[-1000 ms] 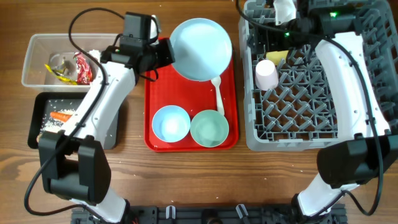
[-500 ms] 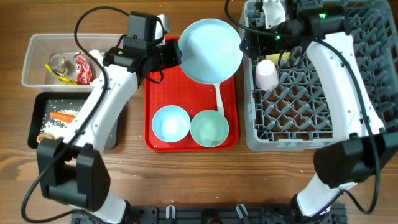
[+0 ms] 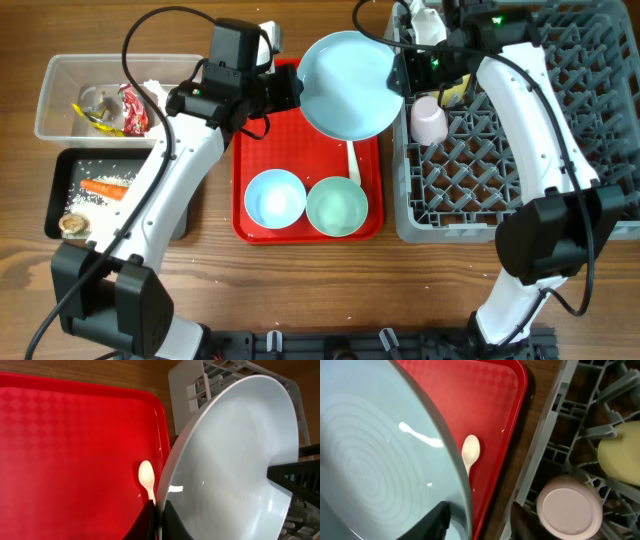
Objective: Sort waste into correct bins and load items into the dishwasher rack
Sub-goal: 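Grasp the raised plate edge with the right gripper from the left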
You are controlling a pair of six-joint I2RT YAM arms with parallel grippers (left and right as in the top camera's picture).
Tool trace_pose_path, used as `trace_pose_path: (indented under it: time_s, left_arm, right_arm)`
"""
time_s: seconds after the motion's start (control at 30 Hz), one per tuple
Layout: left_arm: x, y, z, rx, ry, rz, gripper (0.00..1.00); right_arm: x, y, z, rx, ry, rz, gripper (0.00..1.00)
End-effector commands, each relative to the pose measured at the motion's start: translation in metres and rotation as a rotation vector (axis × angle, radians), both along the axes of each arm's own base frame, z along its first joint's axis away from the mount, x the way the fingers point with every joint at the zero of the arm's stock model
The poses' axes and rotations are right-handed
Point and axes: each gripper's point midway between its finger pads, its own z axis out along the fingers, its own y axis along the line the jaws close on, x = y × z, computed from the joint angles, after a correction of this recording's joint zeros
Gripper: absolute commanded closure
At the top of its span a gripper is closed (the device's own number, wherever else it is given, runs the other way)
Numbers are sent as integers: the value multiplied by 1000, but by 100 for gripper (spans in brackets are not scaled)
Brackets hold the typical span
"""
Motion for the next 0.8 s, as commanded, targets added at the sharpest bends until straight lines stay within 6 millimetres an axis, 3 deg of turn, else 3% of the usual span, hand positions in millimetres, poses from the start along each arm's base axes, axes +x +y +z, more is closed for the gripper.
trace_pose_path:
  time_s: [0.0,0.4,0.57,0.7,0.77]
  left_arm:
    - [-4,-4,11,-22,-19,-21,95]
    - [-4,-4,11,-20,-19,-18,94]
    - [-4,-4,11,-20,-17,-19,93]
    - [-6,-3,9,-14,-10,-21,86]
    - [-7,-3,8,-12,-3,-21,71]
  right_arm:
    - [-2,5,-6,7,16,13,69]
    - [-2,10,-4,40,15,26,96]
    - [1,12,-1,52,-1,34,96]
    - [5,7,7,58,-32,20,96]
    - [9,0,15,62,-59,4,96]
